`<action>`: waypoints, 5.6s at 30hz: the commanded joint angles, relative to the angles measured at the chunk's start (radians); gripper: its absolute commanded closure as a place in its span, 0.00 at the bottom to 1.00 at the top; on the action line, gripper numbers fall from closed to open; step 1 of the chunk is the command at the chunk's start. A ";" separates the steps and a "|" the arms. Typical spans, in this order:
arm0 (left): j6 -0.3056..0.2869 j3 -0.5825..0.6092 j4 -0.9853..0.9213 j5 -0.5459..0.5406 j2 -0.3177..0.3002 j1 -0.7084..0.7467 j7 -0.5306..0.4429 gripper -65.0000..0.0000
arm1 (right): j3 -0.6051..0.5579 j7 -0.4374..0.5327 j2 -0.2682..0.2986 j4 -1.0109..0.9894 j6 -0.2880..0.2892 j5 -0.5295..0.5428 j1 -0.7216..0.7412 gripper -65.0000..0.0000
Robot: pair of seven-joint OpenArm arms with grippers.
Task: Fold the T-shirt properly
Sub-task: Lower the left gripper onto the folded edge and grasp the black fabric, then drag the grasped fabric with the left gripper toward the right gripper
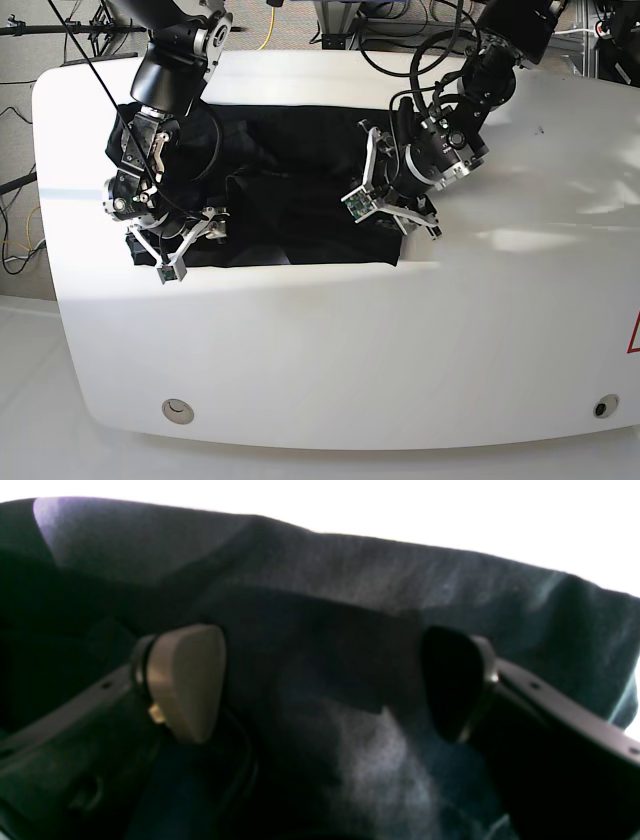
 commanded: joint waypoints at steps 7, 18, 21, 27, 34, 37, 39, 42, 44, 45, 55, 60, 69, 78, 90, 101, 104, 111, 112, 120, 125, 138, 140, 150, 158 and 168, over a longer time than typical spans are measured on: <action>0.006 -0.013 0.012 0.005 -0.003 -0.027 -0.045 0.45 | -0.001 -0.089 -0.005 -0.015 0.001 -0.010 -0.009 0.09; 0.006 -0.013 -0.080 0.003 -0.003 -0.046 -0.070 0.45 | -0.001 -0.089 -0.006 -0.014 0.001 -0.010 -0.009 0.09; 0.006 -0.013 -0.082 0.003 -0.001 -0.047 -0.070 0.45 | -0.001 -0.089 -0.006 -0.014 0.001 -0.013 -0.009 0.09; 0.006 -0.013 -0.082 0.003 0.000 -0.049 -0.070 0.45 | -0.001 -0.089 -0.006 -0.014 0.001 -0.013 -0.009 0.09; 0.006 -0.013 -0.083 0.003 0.000 -0.075 -0.070 0.46 | -0.001 -0.089 -0.006 -0.014 0.001 -0.010 -0.006 0.09; 0.006 -0.013 -0.083 0.003 0.000 -0.075 -0.072 0.51 | -0.001 -0.089 -0.006 -0.014 0.001 -0.010 -0.006 0.09; 0.006 -0.013 -0.083 0.003 0.000 -0.075 -0.079 0.59 | -0.001 -0.089 -0.006 -0.014 0.001 -0.010 -0.006 0.09; 0.006 -0.013 -0.094 0.003 0.000 -0.075 -0.104 0.79 | -0.001 -0.089 -0.006 -0.014 0.001 -0.010 -0.008 0.09; 0.006 -0.013 -0.114 0.003 0.000 -0.075 -0.122 0.92 | -0.001 -0.089 -0.006 -0.014 0.001 -0.010 -0.008 0.09; 0.006 -0.013 -0.131 0.003 0.000 -0.076 -0.134 0.99 | -0.001 -0.089 -0.006 -0.014 0.001 -0.010 -0.008 0.09; 0.006 -0.013 -0.200 -0.003 0.002 -0.103 -0.153 1.00 | -0.001 -0.089 -0.006 -0.014 0.001 -0.013 -0.011 0.09; 0.006 -0.013 -0.125 -0.003 0.002 -0.093 -0.147 1.00 | -0.001 -0.089 -0.006 -0.014 0.001 -0.013 -0.011 0.09; 0.006 -0.008 -0.053 -0.003 0.025 -0.095 -0.098 1.00 | -0.001 -0.089 -0.006 -0.014 0.001 -0.010 -0.011 0.09; -0.066 -0.007 -0.053 -0.003 0.083 -0.116 -0.015 1.00 | -0.001 -0.089 -0.006 -0.014 0.001 -0.010 -0.011 0.09; -0.128 -0.005 -0.053 0.002 0.184 -0.096 0.051 1.00 | -0.001 -0.089 -0.006 -0.014 0.001 -0.010 -0.011 0.09; -0.131 0.062 -0.048 -0.003 0.207 -0.063 0.139 1.00 | -0.001 -0.089 -0.006 -0.014 0.001 -0.013 -0.008 0.09; -0.132 0.076 -0.025 -0.003 0.223 -0.063 0.169 1.00 | -0.001 -0.089 -0.006 -0.014 0.001 -0.015 -0.005 0.09; -0.132 0.091 0.004 -0.003 0.235 -0.066 0.211 1.00 | -0.001 -0.089 -0.006 -0.014 0.001 -0.017 -0.003 0.09; -0.132 0.094 0.004 -0.003 0.235 -0.067 0.214 1.00 | -0.001 -0.089 -0.006 -0.014 0.001 -0.017 -0.003 0.09; -0.132 0.099 0.004 -0.001 0.262 -0.064 0.215 1.00 | -0.001 -0.089 -0.006 -0.014 0.001 -0.012 -0.003 0.09; -0.131 0.099 0.003 -0.001 0.285 -0.063 0.215 1.00 | -0.001 -0.089 -0.006 -0.014 0.001 -0.013 -0.005 0.09; -0.131 0.099 0.000 -0.003 0.345 -0.063 0.280 1.00 | -0.001 -0.089 -0.006 -0.014 0.001 -0.017 -0.003 0.09; -0.131 0.099 -0.002 -0.003 0.347 -0.063 0.280 1.00 | -0.002 -0.089 -0.006 -0.014 0.001 -0.017 -0.003 0.09; -0.131 0.099 -0.003 -0.003 0.347 -0.060 0.321 1.00 | -0.002 -0.089 -0.006 -0.014 0.001 -0.017 -0.002 0.09; -0.132 0.098 -0.005 -0.003 0.347 -0.027 0.329 1.00 | -0.002 -0.089 -0.006 -0.014 0.001 -0.017 -0.002 0.09; -0.134 0.099 -0.005 -0.015 0.347 -0.020 0.330 0.99 | -0.002 -0.089 -0.006 -0.014 0.001 -0.017 -0.002 0.09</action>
